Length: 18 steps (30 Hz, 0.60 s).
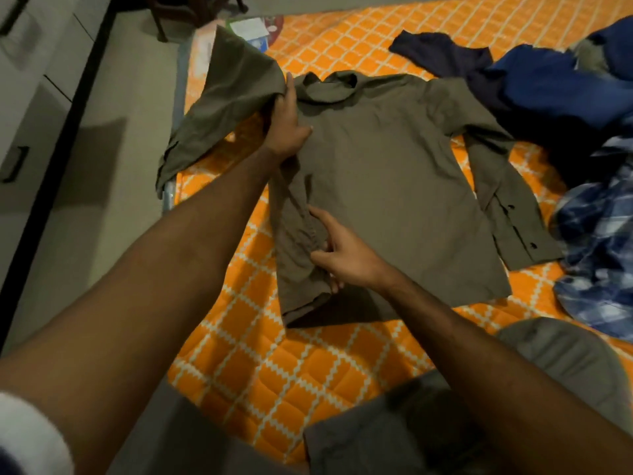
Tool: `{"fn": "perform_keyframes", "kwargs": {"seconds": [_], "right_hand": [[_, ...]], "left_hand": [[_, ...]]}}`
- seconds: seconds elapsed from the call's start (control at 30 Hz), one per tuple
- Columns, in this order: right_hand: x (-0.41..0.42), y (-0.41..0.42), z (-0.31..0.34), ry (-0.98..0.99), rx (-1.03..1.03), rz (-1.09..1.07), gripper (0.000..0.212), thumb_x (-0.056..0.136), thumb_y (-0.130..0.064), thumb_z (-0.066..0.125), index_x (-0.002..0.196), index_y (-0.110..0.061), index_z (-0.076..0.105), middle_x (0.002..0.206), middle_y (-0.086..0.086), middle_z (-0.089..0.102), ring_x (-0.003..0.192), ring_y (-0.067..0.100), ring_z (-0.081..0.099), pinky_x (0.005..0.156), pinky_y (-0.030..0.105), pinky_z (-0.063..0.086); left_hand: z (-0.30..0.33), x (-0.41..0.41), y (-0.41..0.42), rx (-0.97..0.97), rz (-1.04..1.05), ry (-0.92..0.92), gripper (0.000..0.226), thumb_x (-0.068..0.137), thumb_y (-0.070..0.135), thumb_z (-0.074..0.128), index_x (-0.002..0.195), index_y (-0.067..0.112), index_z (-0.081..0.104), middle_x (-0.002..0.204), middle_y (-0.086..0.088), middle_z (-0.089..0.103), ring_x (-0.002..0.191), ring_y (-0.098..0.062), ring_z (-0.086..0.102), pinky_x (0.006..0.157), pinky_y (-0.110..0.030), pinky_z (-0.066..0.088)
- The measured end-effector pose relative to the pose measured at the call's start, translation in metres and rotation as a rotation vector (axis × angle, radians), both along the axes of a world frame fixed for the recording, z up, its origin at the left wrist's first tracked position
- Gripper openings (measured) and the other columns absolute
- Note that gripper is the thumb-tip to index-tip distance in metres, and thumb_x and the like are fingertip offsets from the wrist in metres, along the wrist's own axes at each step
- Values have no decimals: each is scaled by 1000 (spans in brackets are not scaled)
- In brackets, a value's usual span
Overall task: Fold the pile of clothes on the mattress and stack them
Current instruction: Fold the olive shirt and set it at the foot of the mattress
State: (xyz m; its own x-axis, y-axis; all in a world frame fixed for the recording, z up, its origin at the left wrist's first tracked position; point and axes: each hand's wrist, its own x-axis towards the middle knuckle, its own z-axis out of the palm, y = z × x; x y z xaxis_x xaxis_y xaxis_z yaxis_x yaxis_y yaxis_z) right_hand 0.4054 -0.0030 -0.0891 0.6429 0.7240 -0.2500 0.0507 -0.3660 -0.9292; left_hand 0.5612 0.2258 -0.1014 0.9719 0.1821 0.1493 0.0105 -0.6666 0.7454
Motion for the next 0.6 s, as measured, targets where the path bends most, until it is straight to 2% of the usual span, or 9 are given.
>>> {"fn": "perform_keyframes", "kwargs": {"seconds": [0.1, 0.2, 0.33, 0.43, 0.53, 0.6], "right_hand": [[8, -28, -3, 39, -38, -43, 77, 93, 2, 52, 157, -22, 16, 55, -2, 65, 41, 19, 61, 37, 31, 47], [17, -47, -15, 60, -104, -27, 81, 91, -1, 55, 158, -22, 14, 70, 9, 71, 48, 24, 65, 41, 32, 50], [20, -57, -32, 76, -184, 31, 86, 89, -2, 55, 157, -31, 11, 75, 10, 73, 56, 33, 71, 52, 43, 58], [18, -63, -40, 150, -175, 17, 88, 90, 2, 54, 157, -34, 10, 79, 13, 74, 60, 33, 73, 56, 45, 61], [22, -67, -41, 57, -163, 7, 85, 88, -3, 59, 156, -33, 17, 83, 10, 75, 65, 27, 74, 61, 50, 62], [25, -71, -40, -2, -151, -14, 83, 88, -4, 59, 156, -31, 21, 80, 8, 73, 62, 24, 72, 59, 47, 61]], "left_hand": [[-12, 10, -25, 22, -44, 59, 105, 85, 20, 68, 155, -5, -7, 157, -36, 6, 151, -44, 4, 119, -35, 13], [-22, 21, -47, 56, -111, 123, 109, 81, 32, 63, 156, -1, -8, 159, -35, 4, 150, -45, 5, 118, -37, 15], [-37, 24, -57, 68, -177, 200, 108, 85, 23, 68, 157, 5, -10, 158, -34, 12, 149, -44, 14, 116, -36, 21], [-40, 24, -59, 26, -190, 126, 109, 80, 29, 63, 157, 2, -10, 160, -31, 9, 150, -41, 12, 116, -32, 19], [-42, 27, -63, 38, -229, 64, 105, 83, 22, 63, 157, -1, -8, 162, -29, 3, 152, -39, 4, 116, -27, 12], [-45, 26, -65, 56, -229, 65, 102, 87, 17, 63, 156, 0, -9, 162, -28, 3, 152, -38, 5, 115, -27, 14]]}}
